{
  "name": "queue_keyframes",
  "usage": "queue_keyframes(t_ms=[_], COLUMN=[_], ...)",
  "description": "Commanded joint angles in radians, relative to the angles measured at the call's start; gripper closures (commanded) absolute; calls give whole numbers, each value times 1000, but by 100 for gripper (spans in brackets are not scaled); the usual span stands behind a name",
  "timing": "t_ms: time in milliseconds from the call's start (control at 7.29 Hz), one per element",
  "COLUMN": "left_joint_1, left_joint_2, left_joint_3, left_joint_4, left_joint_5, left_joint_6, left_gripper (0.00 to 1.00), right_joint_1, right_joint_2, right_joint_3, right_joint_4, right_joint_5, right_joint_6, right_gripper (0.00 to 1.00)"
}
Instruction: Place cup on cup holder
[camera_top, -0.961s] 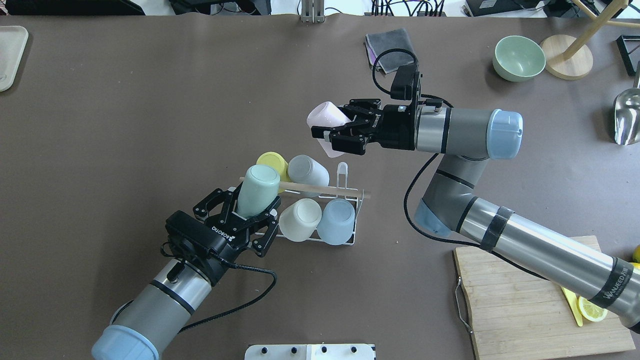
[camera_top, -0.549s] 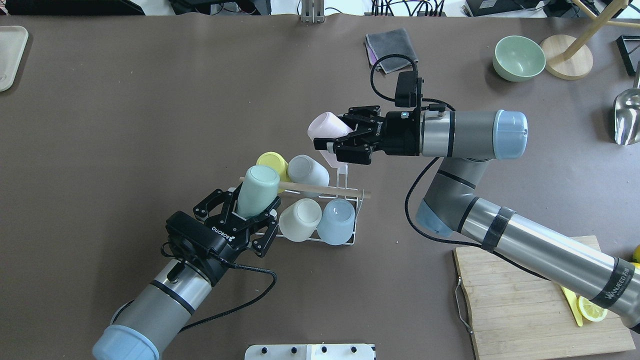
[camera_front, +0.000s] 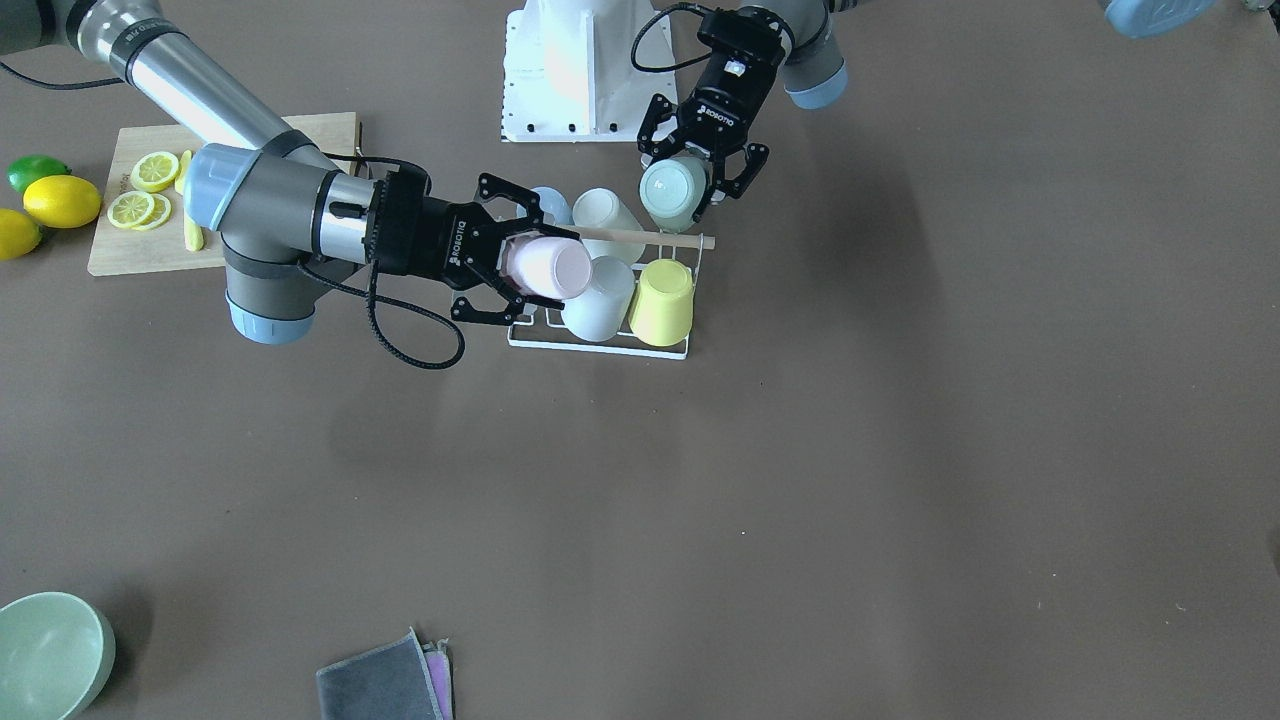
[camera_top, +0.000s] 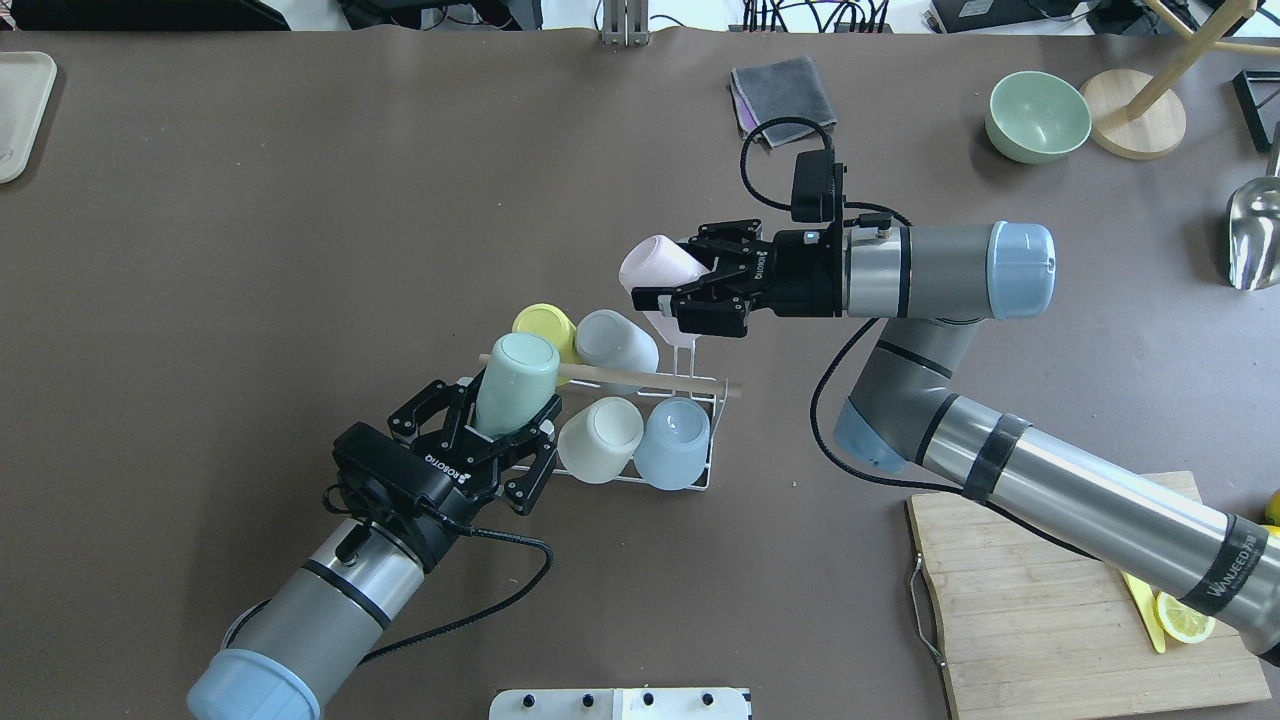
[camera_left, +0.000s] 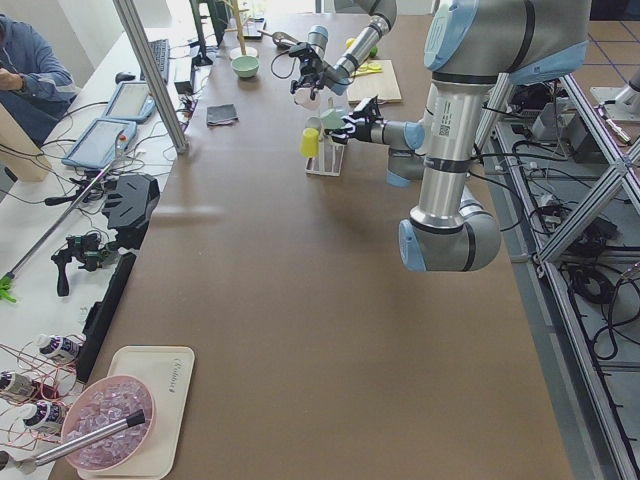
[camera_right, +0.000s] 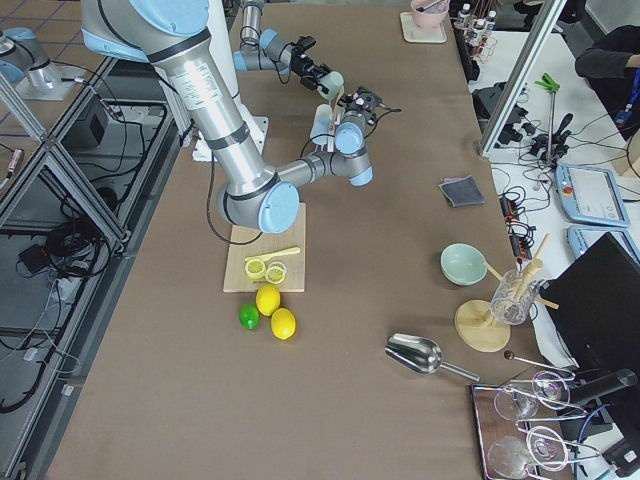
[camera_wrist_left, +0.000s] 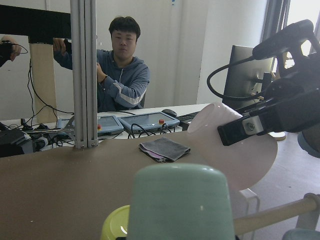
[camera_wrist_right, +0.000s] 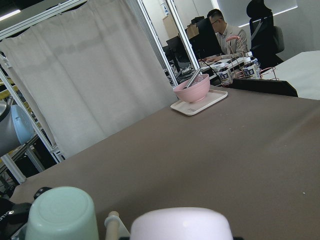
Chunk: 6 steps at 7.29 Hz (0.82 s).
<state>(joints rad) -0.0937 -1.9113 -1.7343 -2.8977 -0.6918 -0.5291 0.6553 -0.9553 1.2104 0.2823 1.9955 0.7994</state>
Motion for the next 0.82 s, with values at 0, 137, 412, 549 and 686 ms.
queue_keyframes(t_ms=[0,137,412,549,686], left_joint_1=[0,0,-3,-4,-15], left_joint_2=[0,0,0,0,0], left_joint_3=[4,5,4,1,-13], left_joint_4=[0,0,0,0,2], left_joint_5=[-6,-8,-8,-8,-8], left_joint_6=[0,-14,-23,-26,-37], left_gripper=[1,2,2,2,2], right_joint_1=[0,0,-3,-8,-16], right_joint_2=[6,6,4,6,6], right_joint_3=[-15,-22,-23,-22,-22], right_joint_4=[0,0,0,0,2], right_joint_5=[-7,-6,-4,-6,-9], right_joint_6=[-2,-3,-3,-2,-2], right_gripper=[100,100,100,100,100])
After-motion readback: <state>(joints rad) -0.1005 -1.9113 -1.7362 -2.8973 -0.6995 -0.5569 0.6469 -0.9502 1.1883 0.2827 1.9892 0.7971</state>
